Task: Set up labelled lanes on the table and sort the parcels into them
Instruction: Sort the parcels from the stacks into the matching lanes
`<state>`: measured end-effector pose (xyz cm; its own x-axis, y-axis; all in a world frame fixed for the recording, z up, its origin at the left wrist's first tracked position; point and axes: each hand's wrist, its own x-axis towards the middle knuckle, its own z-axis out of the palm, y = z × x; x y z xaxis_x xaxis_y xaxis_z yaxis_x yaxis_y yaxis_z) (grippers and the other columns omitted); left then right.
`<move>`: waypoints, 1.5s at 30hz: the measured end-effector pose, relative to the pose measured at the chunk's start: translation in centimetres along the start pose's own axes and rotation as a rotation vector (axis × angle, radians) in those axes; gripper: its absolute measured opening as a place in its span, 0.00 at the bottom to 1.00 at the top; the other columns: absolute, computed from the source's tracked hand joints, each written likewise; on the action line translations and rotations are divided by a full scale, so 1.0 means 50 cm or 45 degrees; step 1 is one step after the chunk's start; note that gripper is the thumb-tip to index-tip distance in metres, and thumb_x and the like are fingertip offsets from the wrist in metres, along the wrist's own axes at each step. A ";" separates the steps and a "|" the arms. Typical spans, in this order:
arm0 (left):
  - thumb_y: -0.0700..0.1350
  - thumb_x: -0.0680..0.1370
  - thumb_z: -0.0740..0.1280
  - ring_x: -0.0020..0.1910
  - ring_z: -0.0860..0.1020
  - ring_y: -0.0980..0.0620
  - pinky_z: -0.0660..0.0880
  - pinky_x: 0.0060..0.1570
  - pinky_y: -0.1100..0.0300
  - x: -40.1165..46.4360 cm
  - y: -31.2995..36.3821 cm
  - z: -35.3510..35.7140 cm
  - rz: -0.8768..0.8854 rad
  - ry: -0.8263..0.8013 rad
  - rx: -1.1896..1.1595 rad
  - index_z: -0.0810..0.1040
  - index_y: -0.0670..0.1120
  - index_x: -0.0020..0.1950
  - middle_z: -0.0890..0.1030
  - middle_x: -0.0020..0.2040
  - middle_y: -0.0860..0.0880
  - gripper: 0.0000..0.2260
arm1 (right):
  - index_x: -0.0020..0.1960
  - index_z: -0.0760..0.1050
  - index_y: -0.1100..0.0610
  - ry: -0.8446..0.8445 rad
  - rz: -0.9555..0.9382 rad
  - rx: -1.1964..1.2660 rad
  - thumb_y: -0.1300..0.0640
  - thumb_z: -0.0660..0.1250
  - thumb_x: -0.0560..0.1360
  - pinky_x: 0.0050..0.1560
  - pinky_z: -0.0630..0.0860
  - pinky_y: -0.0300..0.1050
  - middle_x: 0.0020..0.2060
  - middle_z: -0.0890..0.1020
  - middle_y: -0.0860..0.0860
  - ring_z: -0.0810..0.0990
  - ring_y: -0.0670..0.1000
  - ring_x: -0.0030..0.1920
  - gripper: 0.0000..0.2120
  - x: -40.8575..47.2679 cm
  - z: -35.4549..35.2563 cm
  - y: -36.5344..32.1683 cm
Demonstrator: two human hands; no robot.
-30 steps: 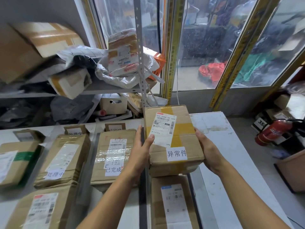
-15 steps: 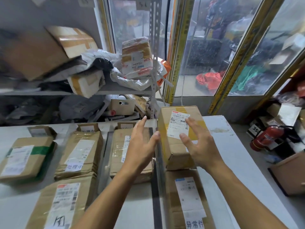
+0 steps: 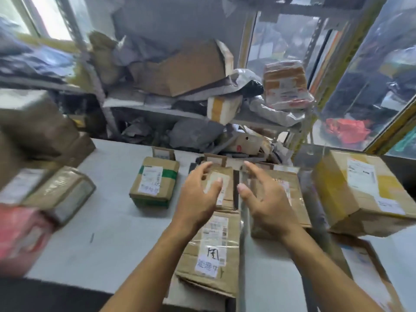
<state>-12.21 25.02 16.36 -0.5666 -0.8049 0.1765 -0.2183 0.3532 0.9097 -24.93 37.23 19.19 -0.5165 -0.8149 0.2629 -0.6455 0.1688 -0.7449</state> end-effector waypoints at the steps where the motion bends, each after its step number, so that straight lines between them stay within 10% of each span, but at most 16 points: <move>1: 0.52 0.80 0.65 0.57 0.75 0.65 0.70 0.50 0.73 -0.002 -0.013 -0.033 -0.028 0.029 0.013 0.72 0.55 0.69 0.77 0.62 0.57 0.18 | 0.75 0.67 0.52 -0.032 -0.012 0.016 0.47 0.66 0.78 0.61 0.62 0.22 0.66 0.74 0.43 0.69 0.36 0.65 0.27 0.006 0.031 -0.017; 5: 0.52 0.81 0.64 0.57 0.76 0.61 0.76 0.54 0.63 -0.015 -0.064 -0.142 -0.161 0.115 0.043 0.75 0.57 0.64 0.78 0.57 0.60 0.12 | 0.75 0.67 0.49 -0.161 -0.063 0.060 0.50 0.66 0.80 0.60 0.68 0.32 0.67 0.75 0.44 0.72 0.38 0.63 0.24 0.029 0.130 -0.067; 10: 0.50 0.81 0.65 0.52 0.75 0.74 0.70 0.41 0.79 -0.058 -0.132 -0.272 -0.262 0.264 0.128 0.75 0.64 0.54 0.78 0.50 0.66 0.07 | 0.73 0.69 0.50 -0.390 -0.130 0.161 0.51 0.66 0.80 0.51 0.69 0.24 0.62 0.77 0.42 0.73 0.30 0.54 0.22 0.067 0.254 -0.109; 21: 0.49 0.78 0.68 0.53 0.77 0.66 0.69 0.45 0.73 -0.069 -0.339 -0.572 -0.576 0.549 0.230 0.77 0.58 0.56 0.80 0.52 0.62 0.07 | 0.71 0.67 0.41 -0.727 -0.059 0.212 0.44 0.64 0.79 0.49 0.71 0.31 0.52 0.74 0.31 0.72 0.23 0.52 0.21 0.134 0.579 -0.234; 27: 0.52 0.76 0.70 0.62 0.75 0.51 0.72 0.54 0.59 0.063 -0.523 -0.692 -0.653 0.398 0.499 0.75 0.52 0.66 0.76 0.65 0.52 0.19 | 0.73 0.67 0.44 -0.750 0.125 0.123 0.45 0.63 0.80 0.52 0.73 0.36 0.61 0.78 0.41 0.76 0.33 0.50 0.21 0.184 0.771 -0.300; 33: 0.61 0.72 0.72 0.79 0.53 0.38 0.59 0.74 0.43 0.187 -0.660 -0.732 -0.810 -0.189 0.932 0.52 0.55 0.80 0.50 0.81 0.41 0.43 | 0.73 0.67 0.45 -0.716 0.324 0.036 0.45 0.63 0.81 0.52 0.72 0.37 0.62 0.77 0.42 0.76 0.36 0.50 0.21 0.210 0.853 -0.316; 37: 0.60 0.71 0.71 0.69 0.66 0.34 0.67 0.67 0.43 0.212 -0.689 -0.732 -0.764 -0.226 1.124 0.52 0.57 0.79 0.63 0.74 0.36 0.41 | 0.73 0.68 0.46 -0.660 0.438 0.020 0.45 0.63 0.81 0.49 0.73 0.37 0.61 0.78 0.42 0.78 0.40 0.52 0.21 0.220 0.856 -0.298; 45: 0.50 0.72 0.76 0.59 0.80 0.46 0.76 0.61 0.47 0.234 -0.659 -0.772 -0.769 -0.037 0.104 0.63 0.55 0.77 0.79 0.64 0.46 0.36 | 0.71 0.69 0.46 -0.551 0.575 0.132 0.46 0.64 0.81 0.44 0.72 0.32 0.60 0.78 0.42 0.76 0.36 0.51 0.20 0.217 0.854 -0.268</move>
<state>19.02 -14.43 2.93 -0.3450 -0.8612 -0.3732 -0.5676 -0.1253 0.8137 2.15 2.44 5.83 -0.4369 -0.8301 -0.3466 -0.3482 0.5113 -0.7857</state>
